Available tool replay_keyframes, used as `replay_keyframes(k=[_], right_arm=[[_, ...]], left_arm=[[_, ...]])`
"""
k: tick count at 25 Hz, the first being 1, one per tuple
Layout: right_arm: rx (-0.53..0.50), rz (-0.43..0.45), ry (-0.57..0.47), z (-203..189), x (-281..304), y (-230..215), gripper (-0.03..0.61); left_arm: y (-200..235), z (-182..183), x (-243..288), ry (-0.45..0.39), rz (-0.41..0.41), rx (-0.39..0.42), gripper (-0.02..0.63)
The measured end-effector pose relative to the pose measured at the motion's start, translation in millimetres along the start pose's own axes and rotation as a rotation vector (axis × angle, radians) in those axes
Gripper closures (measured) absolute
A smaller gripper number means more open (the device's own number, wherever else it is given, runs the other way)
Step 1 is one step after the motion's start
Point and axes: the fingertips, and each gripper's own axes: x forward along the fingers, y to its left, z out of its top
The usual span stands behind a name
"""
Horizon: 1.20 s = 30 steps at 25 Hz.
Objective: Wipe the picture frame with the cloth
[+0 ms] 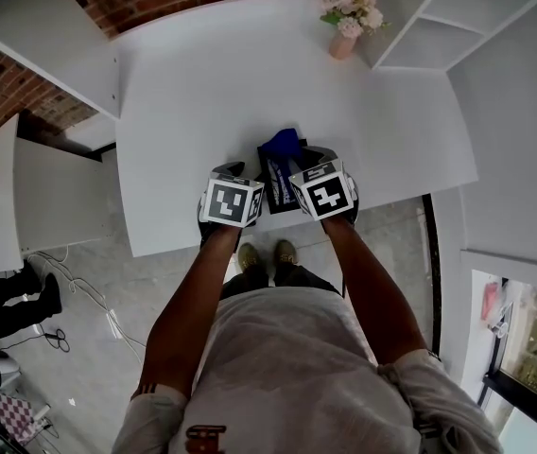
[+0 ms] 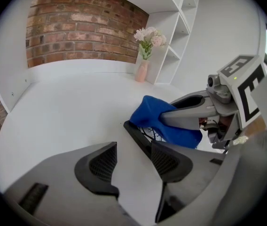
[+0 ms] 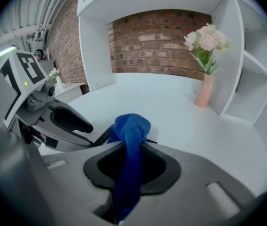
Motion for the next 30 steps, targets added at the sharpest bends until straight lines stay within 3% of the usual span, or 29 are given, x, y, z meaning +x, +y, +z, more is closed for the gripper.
replay_keyframes(k=[8,12,20,30], right_arm=[[0.094,-0.098,0.014,-23.4,-23.9,-52.2,0.502],[0.129,-0.112,-0.013,-22.7,-40.6,-57.3,0.502],[0.149,-0.004,-0.089,2.5,-56.4,-0.2,0.502],[0.025,0.073,0.031,-18.5,-21.5,57.1,0.5]], left_arm=[[0.5,-0.4,-0.2,-0.005,-0.01,-0.014,0.391],[0.4,-0.4,-0.1,-0.007,-0.011,-0.011,0.391],[-0.3,0.2,0.1,-0.01,-0.016,-0.006,0.391],[-1.1,0.3,0.7,-0.014,-0.025,0.0,0.391]])
